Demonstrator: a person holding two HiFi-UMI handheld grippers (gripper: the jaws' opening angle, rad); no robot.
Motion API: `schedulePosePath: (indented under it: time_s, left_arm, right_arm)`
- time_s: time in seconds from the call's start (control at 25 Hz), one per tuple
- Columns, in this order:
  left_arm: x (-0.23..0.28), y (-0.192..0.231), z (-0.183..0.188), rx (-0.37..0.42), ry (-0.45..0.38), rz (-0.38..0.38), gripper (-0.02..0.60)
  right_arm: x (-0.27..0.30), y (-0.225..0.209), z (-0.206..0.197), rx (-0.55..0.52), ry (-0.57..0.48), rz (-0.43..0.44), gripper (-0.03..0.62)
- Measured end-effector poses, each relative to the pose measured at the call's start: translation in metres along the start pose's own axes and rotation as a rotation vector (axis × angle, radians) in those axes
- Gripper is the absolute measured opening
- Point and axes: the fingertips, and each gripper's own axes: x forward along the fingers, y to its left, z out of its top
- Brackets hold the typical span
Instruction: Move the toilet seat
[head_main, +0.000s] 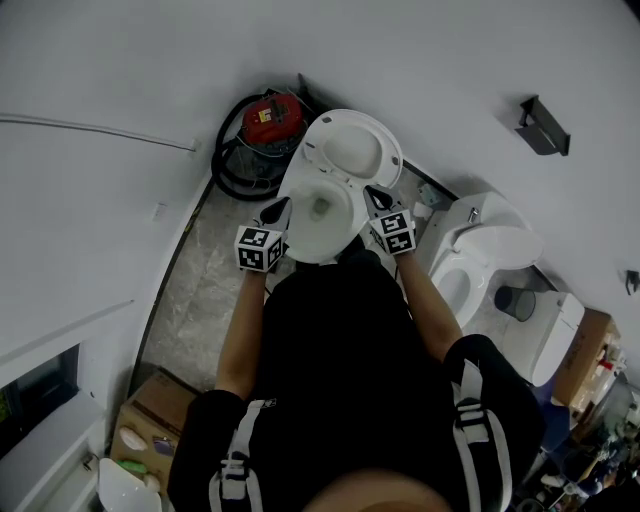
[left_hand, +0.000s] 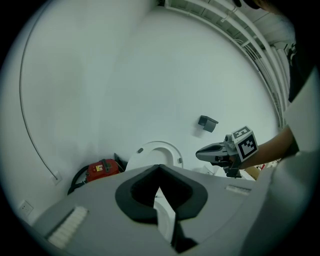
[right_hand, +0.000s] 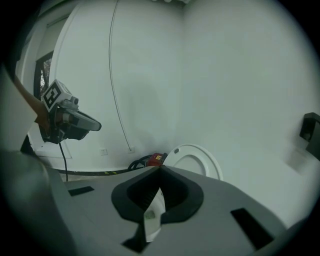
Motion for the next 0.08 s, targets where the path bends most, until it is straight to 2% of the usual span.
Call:
schedulePosePath:
  time_s: [0.08]
  left_arm:
    - [-0.0024,0.0021,-0.0021,0.000,0.003,0.000,-0.002]
  right_arm:
    - [-0.0001,0.0019,0.0003,-0.002,0.002,-0.004,0.002]
